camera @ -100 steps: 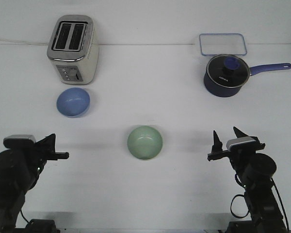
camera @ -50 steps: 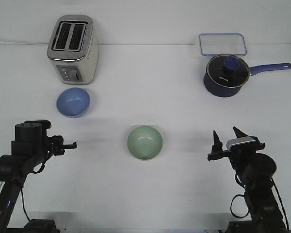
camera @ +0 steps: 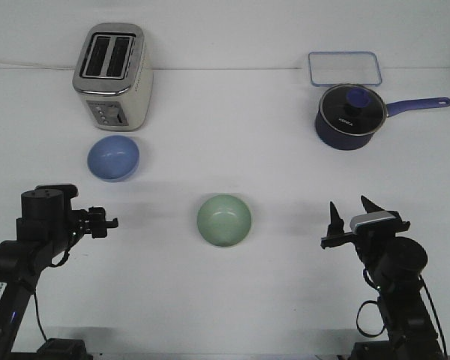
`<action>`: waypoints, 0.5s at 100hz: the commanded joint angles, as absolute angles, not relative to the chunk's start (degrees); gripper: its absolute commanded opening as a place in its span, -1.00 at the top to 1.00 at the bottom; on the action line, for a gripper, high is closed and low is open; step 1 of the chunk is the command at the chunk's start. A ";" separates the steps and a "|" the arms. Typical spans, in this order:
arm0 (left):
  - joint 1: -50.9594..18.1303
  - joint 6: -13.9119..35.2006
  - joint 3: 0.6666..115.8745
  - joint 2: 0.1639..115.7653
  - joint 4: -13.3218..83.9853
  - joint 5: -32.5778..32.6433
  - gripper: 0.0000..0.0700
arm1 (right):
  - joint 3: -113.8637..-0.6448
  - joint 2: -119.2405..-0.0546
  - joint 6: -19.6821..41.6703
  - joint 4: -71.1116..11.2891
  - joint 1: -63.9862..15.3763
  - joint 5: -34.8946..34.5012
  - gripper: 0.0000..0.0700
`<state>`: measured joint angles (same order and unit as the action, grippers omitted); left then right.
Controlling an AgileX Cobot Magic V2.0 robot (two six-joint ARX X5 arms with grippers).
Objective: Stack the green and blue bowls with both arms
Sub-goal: 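Raise the left arm and reach toward the light blue bowl, then grasp the rim of the light blue bowl with the left gripper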
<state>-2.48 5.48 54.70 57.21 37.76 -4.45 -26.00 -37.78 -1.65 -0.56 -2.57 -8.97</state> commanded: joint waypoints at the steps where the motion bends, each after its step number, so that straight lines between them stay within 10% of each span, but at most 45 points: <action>1: -2.42 5.06 55.77 57.45 37.60 -4.45 -0.34 | -26.57 -37.89 -1.08 -0.01 -2.66 -8.95 -0.39; 50: 0.45 4.19 73.12 74.06 38.24 -4.29 -0.34 | -26.57 -37.89 -1.08 0.03 -2.66 -8.95 -0.39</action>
<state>-0.25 5.04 69.49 70.37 38.15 -4.43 -26.00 -37.78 -1.67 -0.56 -2.57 -8.97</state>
